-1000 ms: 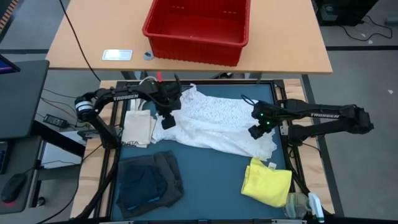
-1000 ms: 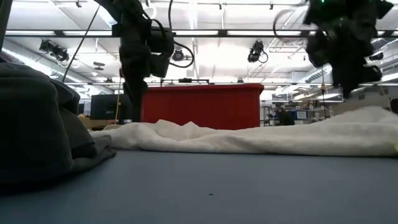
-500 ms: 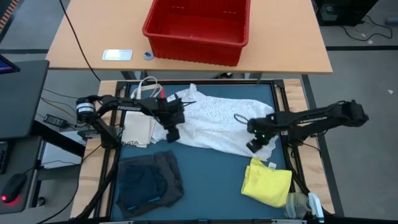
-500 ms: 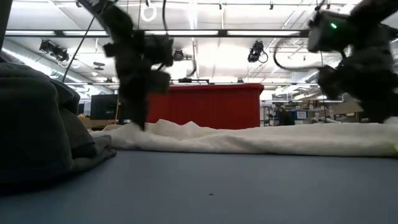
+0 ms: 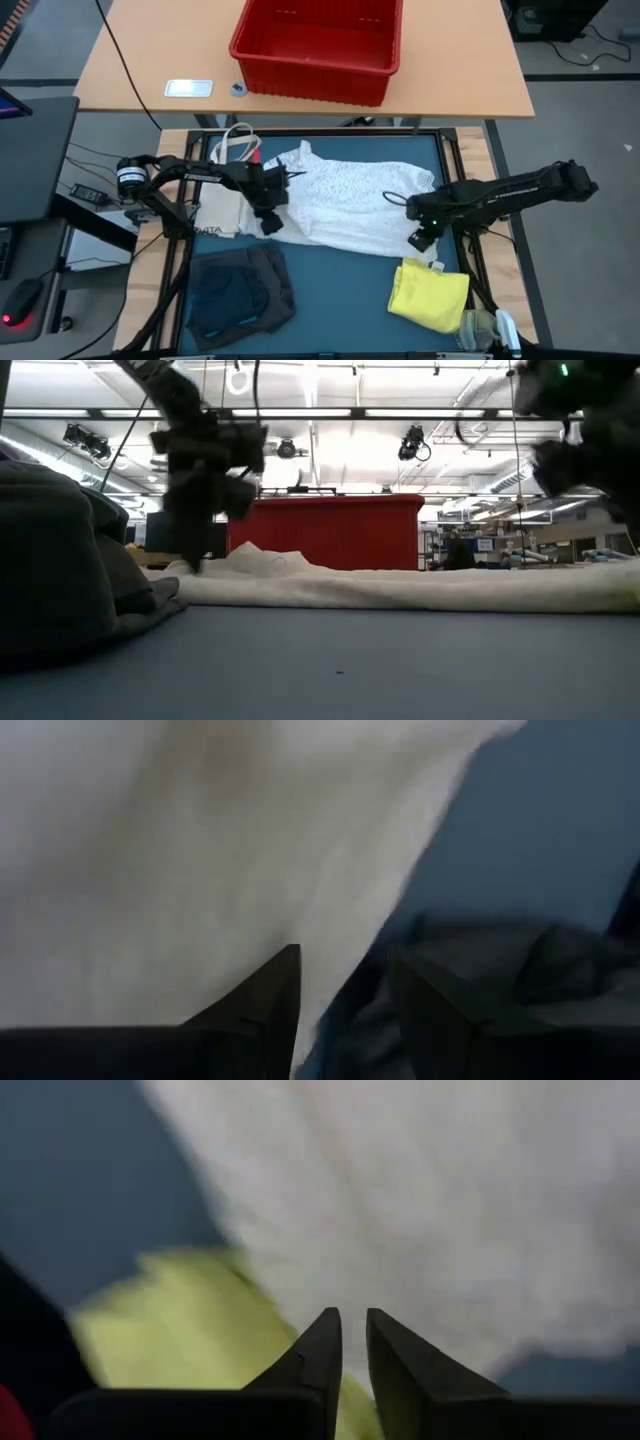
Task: Fold laundry
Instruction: Fold the white shirt
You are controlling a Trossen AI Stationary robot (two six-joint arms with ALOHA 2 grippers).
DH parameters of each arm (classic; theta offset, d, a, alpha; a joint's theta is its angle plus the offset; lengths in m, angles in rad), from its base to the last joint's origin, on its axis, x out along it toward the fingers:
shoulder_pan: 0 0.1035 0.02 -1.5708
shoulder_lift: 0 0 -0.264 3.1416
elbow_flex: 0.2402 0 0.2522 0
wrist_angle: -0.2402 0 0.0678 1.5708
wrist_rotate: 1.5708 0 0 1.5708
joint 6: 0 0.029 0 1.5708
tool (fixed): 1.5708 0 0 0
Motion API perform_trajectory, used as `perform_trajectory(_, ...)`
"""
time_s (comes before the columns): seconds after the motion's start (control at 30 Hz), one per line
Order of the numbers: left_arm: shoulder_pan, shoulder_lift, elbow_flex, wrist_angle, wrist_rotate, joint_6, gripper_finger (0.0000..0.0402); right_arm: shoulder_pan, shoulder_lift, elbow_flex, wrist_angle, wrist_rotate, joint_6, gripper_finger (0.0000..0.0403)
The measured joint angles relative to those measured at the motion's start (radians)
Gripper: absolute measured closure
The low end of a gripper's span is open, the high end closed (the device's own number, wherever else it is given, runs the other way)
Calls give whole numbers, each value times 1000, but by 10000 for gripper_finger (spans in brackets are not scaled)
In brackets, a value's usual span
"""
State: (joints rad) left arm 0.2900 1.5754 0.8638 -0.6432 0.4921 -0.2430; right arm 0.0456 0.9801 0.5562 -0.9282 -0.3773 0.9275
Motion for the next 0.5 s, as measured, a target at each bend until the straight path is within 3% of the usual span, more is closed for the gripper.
perform_trajectory(0.2, -22, 6, 133, 64, -83, 90, 246, -33, 51, 6, 258, 90, 23, 356)
perform_trajectory(0.37, 27, 40, 96, 155, -101, 99, 246, -61, 191, -75, 355, 154, 108, 394)
perform_trajectory(0.5, 85, 120, 68, 173, -116, 101, 246, -118, 265, -94, 366, 193, 114, 391)
